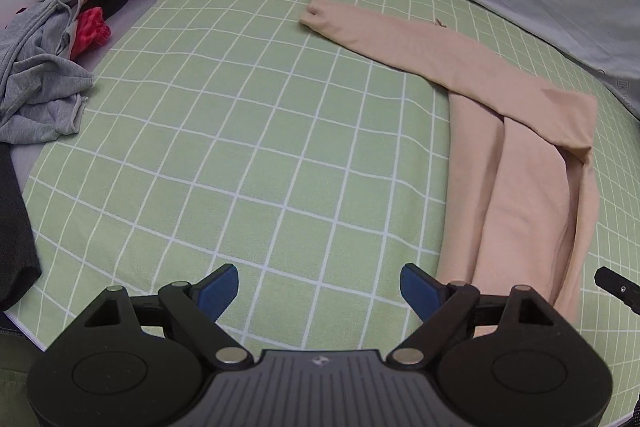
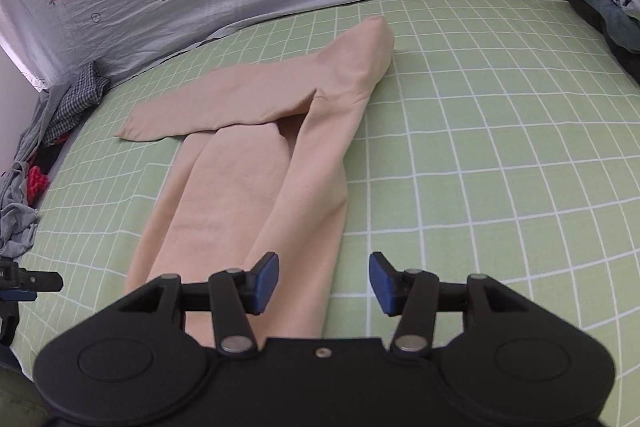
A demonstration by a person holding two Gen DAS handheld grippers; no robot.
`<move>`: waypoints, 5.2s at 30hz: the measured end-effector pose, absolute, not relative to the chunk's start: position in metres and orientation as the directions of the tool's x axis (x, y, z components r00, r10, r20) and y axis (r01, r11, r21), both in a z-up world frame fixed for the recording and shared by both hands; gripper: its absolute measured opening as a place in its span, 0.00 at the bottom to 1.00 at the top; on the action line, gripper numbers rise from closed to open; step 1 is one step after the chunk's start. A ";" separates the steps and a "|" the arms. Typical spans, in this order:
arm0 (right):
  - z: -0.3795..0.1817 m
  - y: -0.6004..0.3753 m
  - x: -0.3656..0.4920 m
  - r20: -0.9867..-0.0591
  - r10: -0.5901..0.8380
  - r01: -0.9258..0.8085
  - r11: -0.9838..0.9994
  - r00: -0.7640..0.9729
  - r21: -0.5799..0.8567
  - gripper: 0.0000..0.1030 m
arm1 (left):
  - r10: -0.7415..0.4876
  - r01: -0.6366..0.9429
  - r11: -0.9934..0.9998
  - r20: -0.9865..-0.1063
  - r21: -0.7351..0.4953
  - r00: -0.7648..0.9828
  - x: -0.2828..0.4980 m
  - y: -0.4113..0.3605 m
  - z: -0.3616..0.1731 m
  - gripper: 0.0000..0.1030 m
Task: Fold clothes
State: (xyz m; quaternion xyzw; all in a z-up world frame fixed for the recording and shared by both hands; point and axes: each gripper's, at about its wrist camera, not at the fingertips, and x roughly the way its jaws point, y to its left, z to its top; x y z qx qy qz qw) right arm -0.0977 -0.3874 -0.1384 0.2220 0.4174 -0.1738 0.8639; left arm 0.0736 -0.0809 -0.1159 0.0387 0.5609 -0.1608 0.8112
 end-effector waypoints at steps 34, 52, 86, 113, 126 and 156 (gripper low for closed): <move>-0.166 -0.482 -0.002 -0.822 -0.393 0.722 0.691 0.414 0.033 0.66 | -0.252 0.193 0.964 -0.845 -0.180 0.472 0.314 -0.170 -0.176 0.03; -0.155 -0.456 0.008 -0.792 -0.360 0.657 0.751 0.493 0.067 0.64 | -0.260 0.196 0.966 -0.607 -0.171 0.751 0.282 -0.131 -0.035 0.03; -0.149 -0.470 0.085 -0.842 -0.226 0.598 0.790 0.490 0.136 0.77 | -0.327 0.168 0.944 -0.733 -0.285 0.596 0.248 -0.116 -0.121 0.04; -0.173 -0.441 0.110 -0.630 0.306 0.446 0.495 0.714 0.746 0.22 | -0.521 0.112 0.853 -0.814 -0.510 0.256 0.210 -0.164 -0.158 0.57; -0.187 -0.400 0.174 -0.710 0.361 0.429 0.604 0.604 0.672 0.31 | -0.471 0.119 0.882 -0.842 -0.457 0.263 0.221 -0.167 -0.164 0.56; -0.181 -0.392 0.156 -0.716 0.331 0.424 0.627 0.614 0.654 0.04 | -0.442 0.119 0.897 -0.858 -0.426 0.261 0.218 -0.172 -0.163 0.58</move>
